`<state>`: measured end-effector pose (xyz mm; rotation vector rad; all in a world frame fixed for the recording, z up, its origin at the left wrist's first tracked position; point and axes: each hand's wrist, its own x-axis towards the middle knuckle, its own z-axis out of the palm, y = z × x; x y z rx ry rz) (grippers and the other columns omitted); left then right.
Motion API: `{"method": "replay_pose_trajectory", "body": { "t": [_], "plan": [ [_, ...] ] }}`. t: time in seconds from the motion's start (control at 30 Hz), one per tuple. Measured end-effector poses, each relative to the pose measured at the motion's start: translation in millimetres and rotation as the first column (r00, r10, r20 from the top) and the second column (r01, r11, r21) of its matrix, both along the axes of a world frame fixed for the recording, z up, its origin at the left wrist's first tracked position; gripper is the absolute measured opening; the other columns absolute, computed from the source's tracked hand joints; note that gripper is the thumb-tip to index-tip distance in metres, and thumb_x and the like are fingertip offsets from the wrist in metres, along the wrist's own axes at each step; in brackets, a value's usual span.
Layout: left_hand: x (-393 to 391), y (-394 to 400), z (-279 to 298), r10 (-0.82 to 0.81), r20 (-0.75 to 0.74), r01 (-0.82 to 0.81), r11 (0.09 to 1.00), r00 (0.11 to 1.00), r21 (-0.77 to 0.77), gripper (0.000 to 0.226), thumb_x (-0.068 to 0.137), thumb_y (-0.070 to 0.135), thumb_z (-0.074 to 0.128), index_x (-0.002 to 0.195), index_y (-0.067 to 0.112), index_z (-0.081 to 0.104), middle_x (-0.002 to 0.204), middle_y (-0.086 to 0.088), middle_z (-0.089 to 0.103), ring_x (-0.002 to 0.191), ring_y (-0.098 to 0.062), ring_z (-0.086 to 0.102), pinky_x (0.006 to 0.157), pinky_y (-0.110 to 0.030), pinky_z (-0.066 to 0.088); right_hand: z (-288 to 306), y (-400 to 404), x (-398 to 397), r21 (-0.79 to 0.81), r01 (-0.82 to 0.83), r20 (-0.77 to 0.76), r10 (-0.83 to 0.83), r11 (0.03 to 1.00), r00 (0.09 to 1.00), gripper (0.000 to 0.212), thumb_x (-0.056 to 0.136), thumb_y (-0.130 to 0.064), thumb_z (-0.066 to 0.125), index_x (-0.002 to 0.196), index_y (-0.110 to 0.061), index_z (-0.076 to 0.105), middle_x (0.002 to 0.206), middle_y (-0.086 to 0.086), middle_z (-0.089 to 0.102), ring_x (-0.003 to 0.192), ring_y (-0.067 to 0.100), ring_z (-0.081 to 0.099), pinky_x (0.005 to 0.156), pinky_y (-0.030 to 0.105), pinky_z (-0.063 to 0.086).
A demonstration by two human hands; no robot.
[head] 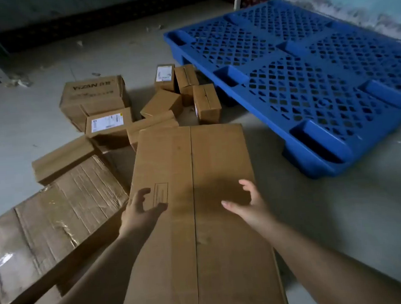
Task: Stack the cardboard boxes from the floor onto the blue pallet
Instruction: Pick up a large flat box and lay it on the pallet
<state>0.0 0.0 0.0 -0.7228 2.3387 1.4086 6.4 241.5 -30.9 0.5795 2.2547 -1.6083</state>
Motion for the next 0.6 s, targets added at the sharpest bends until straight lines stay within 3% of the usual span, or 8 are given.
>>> {"method": "replay_pose_trajectory", "body": {
  "t": [0.07,0.13,0.2,0.3,0.37,0.47,0.6],
  "plan": [
    [2,-8,-16,-0.009,0.049,0.017,0.984,0.999,-0.178,0.062,0.078,0.04,0.067,0.132,0.037,0.036,0.139,-0.007,0.038,0.123,-0.035,0.039,0.101,-0.053,0.039,-12,7,-1,0.084,0.002,-0.016,-0.001,0.996,1.0,0.079,0.071,-0.033,0.078,0.137,-0.031,0.034,0.149,0.0,0.029,0.133,0.02,0.033,0.098,0.03,0.031],
    [6,-20,-33,0.04,0.107,-0.012,0.968,0.993,-0.251,0.081,0.072,0.044,0.07,0.139,0.034,0.027,0.145,-0.01,0.033,0.13,-0.038,0.031,0.105,-0.056,0.032,-26,16,0,0.174,0.037,-0.007,-0.036,0.984,0.999,0.088,0.07,-0.031,0.079,0.14,-0.03,0.028,0.154,0.003,0.019,0.138,0.022,0.025,0.109,0.037,0.028],
    [10,-27,-47,0.09,0.16,-0.07,0.989,0.983,-0.13,0.103,0.057,0.044,0.076,0.144,0.028,0.022,0.143,-0.015,0.036,0.127,-0.04,0.037,0.103,-0.056,0.037,-40,20,4,0.222,0.088,0.031,-0.097,0.971,0.995,0.104,0.067,-0.027,0.082,0.146,-0.026,0.014,0.155,0.008,0.015,0.14,0.025,0.023,0.111,0.04,0.026],
    [11,-34,-60,0.169,0.217,-0.18,0.983,0.961,0.03,0.113,0.053,0.037,0.081,0.146,0.022,0.019,0.138,-0.017,0.043,0.116,-0.038,0.05,0.098,-0.048,0.044,-55,24,12,0.212,0.068,0.139,-0.099,0.975,0.985,0.121,0.061,-0.034,0.085,0.149,-0.017,0.003,0.155,0.007,0.019,0.14,0.026,0.024,0.113,0.042,0.024],
    [10,-35,-62,0.223,0.274,-0.236,0.972,0.935,0.015,0.114,0.053,0.041,0.083,0.145,0.017,0.021,0.133,-0.018,0.047,0.108,-0.034,0.054,0.097,-0.045,0.044,-63,27,16,0.187,0.039,0.14,-0.066,0.982,0.988,0.12,0.057,-0.035,0.087,0.147,-0.013,0.012,0.153,0.007,0.027,0.138,0.025,0.028,0.112,0.044,0.025],
    [8,-32,-62,0.206,0.281,-0.185,0.978,0.937,-0.099,0.104,0.045,0.05,0.075,0.134,0.008,0.039,0.127,-0.019,0.048,0.115,-0.036,0.048,0.1,-0.05,0.042,-59,33,17,0.175,0.066,0.121,-0.088,0.982,0.989,0.119,0.052,-0.036,0.089,0.146,-0.014,0.019,0.15,0.005,0.033,0.136,0.023,0.033,0.111,0.045,0.029],
    [6,-25,-50,0.181,0.107,-0.156,0.966,0.978,-0.206,0.084,0.064,0.036,0.079,0.135,0.012,0.04,0.128,-0.015,0.041,0.117,-0.036,0.045,0.097,-0.053,0.044,-44,47,6,0.101,0.083,0.182,-0.1,0.991,0.978,0.119,0.054,-0.039,0.088,0.147,-0.019,0.016,0.152,0.004,0.029,0.137,0.026,0.032,0.11,0.048,0.03]
  ]
}}
